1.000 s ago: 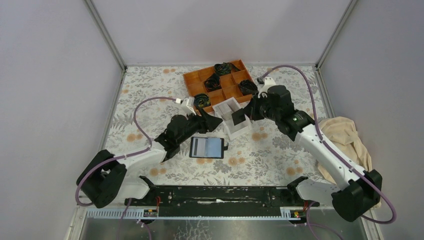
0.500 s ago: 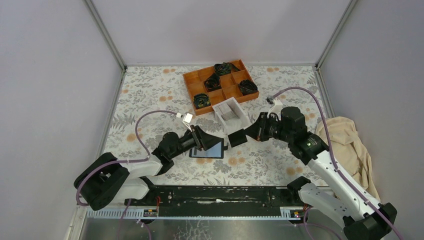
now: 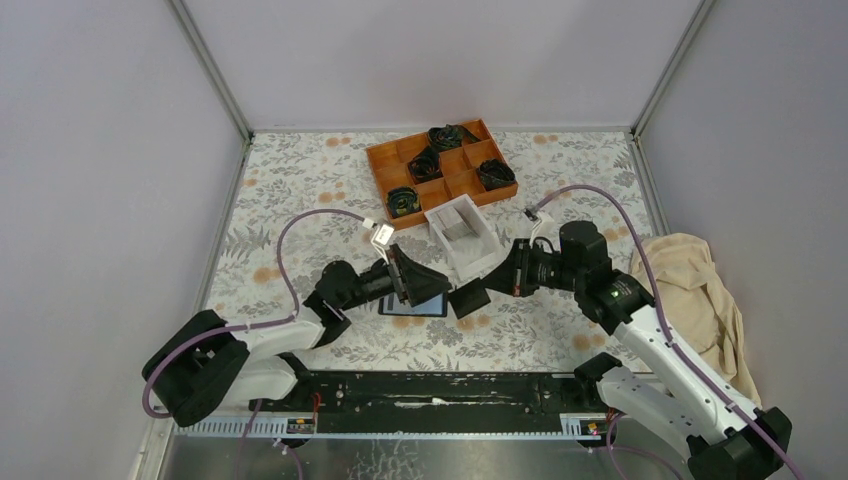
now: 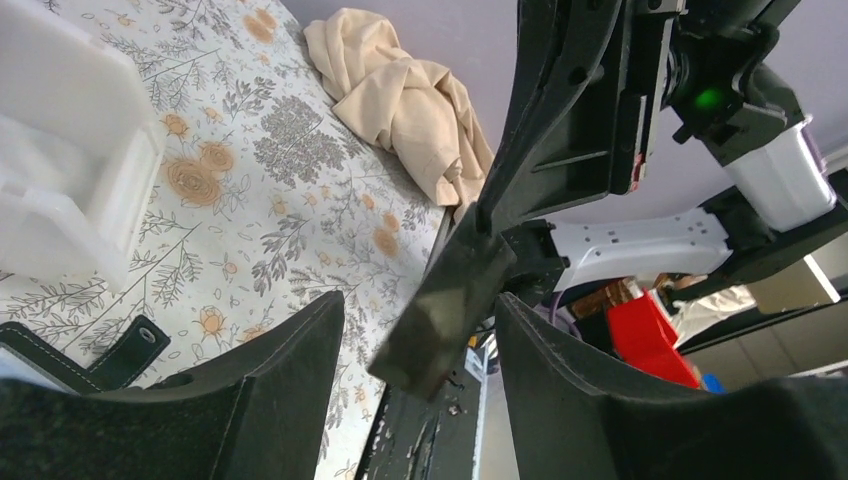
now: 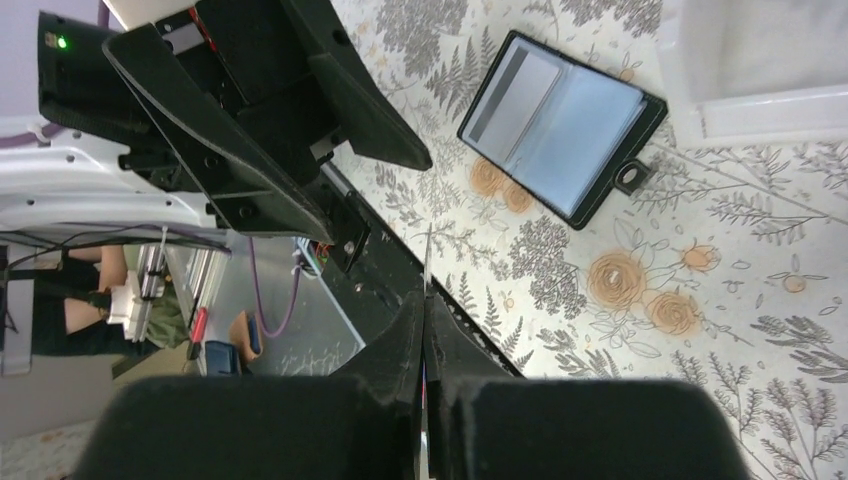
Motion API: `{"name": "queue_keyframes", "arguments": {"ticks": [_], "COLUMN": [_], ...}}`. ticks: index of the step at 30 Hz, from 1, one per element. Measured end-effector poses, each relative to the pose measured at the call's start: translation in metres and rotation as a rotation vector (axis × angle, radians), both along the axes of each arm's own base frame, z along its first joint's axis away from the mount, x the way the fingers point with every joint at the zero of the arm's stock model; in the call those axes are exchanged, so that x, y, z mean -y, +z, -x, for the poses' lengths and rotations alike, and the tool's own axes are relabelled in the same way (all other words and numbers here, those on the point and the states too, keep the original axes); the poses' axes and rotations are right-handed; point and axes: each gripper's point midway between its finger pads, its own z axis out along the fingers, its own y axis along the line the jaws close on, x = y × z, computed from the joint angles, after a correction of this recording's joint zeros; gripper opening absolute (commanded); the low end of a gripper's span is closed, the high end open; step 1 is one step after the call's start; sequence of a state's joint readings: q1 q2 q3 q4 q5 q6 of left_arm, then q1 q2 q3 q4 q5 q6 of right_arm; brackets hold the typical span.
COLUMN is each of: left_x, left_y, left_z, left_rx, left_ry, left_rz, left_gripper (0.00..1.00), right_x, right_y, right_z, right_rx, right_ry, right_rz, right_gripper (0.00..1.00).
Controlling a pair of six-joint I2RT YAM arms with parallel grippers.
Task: Put the credit cards into the card holder
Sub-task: Pick up the credit card from the storage box.
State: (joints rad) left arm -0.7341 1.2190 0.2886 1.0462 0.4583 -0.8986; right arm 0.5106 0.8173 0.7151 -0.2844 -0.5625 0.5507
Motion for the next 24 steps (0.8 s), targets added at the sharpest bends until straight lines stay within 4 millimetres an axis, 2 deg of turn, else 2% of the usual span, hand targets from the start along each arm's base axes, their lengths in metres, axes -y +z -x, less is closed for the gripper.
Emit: {"name": "queue_keyframes", "arguments": {"ticks": [9, 14, 20, 24], "left_x": [0.010, 0.013, 0.017, 0.017], "left_y": [-0.008, -0.020, -0.038, -0.040], "left_z": [0.000, 0.003, 0.017, 0.025], "left_rx": [0.042, 0.036, 0.001, -0.004], "left_ry": [-0.065, -0.111, -0.210, -0.261], "left_rz": [-0.113, -0.167, -0.203, -0.202], "left_gripper": [0.65, 0.63, 0.60, 0.59], "right_x": [-0.007, -0.011, -0.014, -0.014], "right_y": [-0.011, -0.011, -0.014, -0.015], "right_z": [0.016, 0.017, 0.017, 0.017], "right_rx": [-0.073, -0.088, -0.102, -0.111], "right_ry": [0.075, 0.099, 0.112, 0.122], "right_rz": [-0.045, -0.060, -0.060, -0.060], "right_gripper": [0.00, 0.00, 0.00, 0.00]}}
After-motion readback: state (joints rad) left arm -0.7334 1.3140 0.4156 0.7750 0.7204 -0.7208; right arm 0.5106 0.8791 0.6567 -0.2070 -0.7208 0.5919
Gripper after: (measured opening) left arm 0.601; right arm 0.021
